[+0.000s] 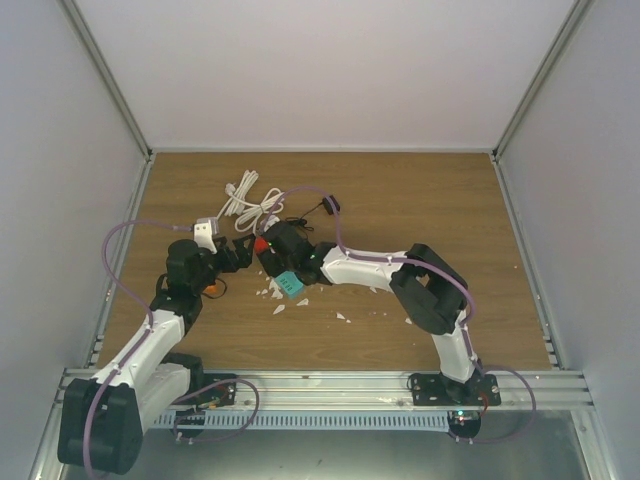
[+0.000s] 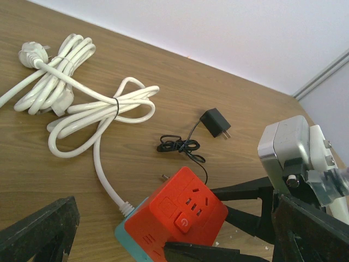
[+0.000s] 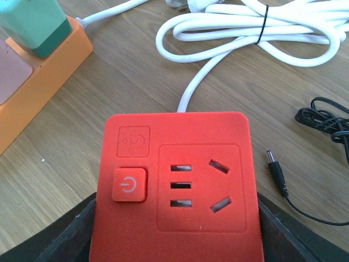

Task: Insert the plug

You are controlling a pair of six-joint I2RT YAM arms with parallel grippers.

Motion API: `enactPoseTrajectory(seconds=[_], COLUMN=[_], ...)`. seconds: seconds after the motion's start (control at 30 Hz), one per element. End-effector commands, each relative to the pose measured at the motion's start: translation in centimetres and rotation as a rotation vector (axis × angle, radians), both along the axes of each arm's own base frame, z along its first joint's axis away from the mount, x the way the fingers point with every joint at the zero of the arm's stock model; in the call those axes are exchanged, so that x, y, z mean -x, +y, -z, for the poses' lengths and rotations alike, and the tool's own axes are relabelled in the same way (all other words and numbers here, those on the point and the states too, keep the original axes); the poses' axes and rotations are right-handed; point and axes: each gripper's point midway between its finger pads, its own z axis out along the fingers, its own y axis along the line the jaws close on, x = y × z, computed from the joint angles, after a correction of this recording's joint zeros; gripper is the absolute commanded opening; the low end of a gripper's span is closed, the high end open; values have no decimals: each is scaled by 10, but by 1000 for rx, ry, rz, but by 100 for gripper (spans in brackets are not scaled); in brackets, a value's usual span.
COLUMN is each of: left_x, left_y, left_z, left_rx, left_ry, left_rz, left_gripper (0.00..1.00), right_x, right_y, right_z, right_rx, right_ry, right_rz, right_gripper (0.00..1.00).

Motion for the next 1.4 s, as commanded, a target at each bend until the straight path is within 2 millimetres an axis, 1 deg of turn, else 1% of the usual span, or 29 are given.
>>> enactPoseTrajectory(seconds=[0.0, 0.13, 0.27, 0.33, 0.5, 0.77, 0.9, 1.07, 1.2, 1.37], left_x=[-6, -7, -7, -7, -7, -8, -9, -9, -8, -8], left_y=[1, 1, 1, 1, 1, 2, 1, 1, 2, 2], left_z=[-15, -14, -13, -13, -13, -12, -11, -10, -12, -11], left_rx=[9, 8, 7, 8, 7, 5, 4, 3, 3, 3], left_ry=[-47, -44, -42, -42, -37, -35, -32, -26, -31, -30], left_rz=[-2, -3, -4, -4, -4, -7, -5, -6, -9, -7], left_gripper=[99, 99, 99, 99, 99, 99, 99, 99, 99, 99], right_x=[78, 93, 111, 113, 105, 107, 103, 95, 103, 118], right_y=[-101, -106, -107, -110, -114, -124, -123, -122, -125, -136], right_z=[146, 155, 172, 177, 174, 180, 172, 156, 157, 161], right_rx=[479, 468, 440, 443, 470, 519, 520, 535, 546, 574], right_ry=[385, 436, 510, 517, 481, 481, 464, 433, 471, 527], right_rz=[-57, -90, -122, -117, -94, -90, -83, -78, -99, -119], right_gripper=[1, 1, 1, 0, 0, 0, 1, 1, 1, 1])
